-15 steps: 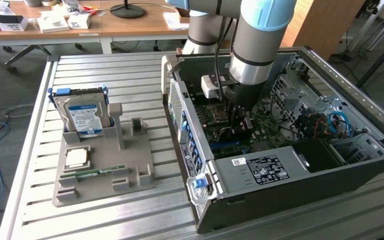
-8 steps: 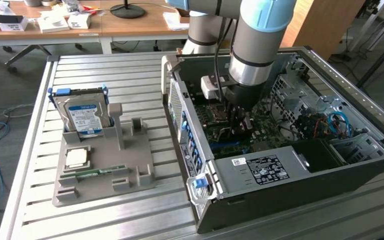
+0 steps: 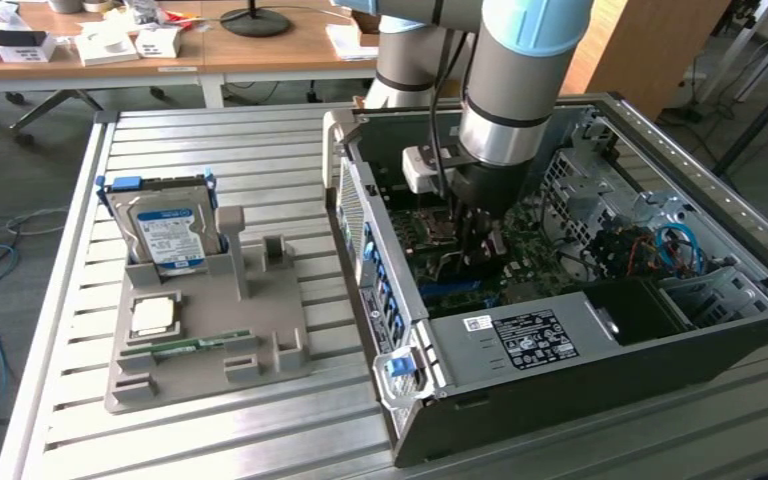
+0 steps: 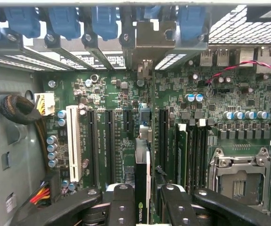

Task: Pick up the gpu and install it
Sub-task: 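Insert the gpu into the slot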

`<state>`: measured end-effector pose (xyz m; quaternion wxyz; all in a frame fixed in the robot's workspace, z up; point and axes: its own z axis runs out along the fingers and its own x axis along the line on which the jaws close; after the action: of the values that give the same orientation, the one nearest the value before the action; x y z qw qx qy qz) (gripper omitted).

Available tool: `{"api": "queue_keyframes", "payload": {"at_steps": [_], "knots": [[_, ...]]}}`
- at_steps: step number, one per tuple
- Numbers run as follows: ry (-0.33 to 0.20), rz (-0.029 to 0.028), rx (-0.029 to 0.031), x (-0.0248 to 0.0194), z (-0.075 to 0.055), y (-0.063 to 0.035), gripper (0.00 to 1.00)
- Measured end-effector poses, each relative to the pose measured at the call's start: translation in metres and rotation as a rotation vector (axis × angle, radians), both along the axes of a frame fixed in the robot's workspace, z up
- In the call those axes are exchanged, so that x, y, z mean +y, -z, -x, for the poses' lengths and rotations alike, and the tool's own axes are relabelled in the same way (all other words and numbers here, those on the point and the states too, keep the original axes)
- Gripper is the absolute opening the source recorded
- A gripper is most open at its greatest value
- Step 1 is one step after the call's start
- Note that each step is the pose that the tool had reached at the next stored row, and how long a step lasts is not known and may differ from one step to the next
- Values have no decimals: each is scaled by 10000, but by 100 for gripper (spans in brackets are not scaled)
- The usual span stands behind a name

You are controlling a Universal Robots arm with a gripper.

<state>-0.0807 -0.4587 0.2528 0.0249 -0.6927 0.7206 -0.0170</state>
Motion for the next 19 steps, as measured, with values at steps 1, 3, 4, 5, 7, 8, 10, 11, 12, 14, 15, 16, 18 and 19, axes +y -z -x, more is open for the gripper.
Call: {"api": "queue_keyframes", "payload": {"at_steps": [1, 3, 4, 5, 7, 8, 10, 11, 12, 14, 15, 16, 18, 19], "knots": [[0, 0, 0, 0, 0, 0, 26], [0, -2, 0, 0, 0, 1, 26], [0, -1, 0, 0, 0, 0, 26], [-4, -2, -7, 1, 1, 1, 26], [-24, -1, -91, 0, 3, 2, 26], [-39, 0, -136, 0, 3, 2, 26], [-65, -3, -182, 1, 2, 3, 26], [-66, -2, -188, 1, 5, 3, 26], [-66, -1, -188, 1, 9, 3, 26], [-67, 2, -188, 0, 19, 3, 26], [-68, 3, -190, 0, 25, 4, 26], [-68, 3, -191, 0, 32, 4, 26], [-70, 6, -193, 0, 41, 4, 26], [-71, 6, -194, 0, 44, 4, 26]]}}
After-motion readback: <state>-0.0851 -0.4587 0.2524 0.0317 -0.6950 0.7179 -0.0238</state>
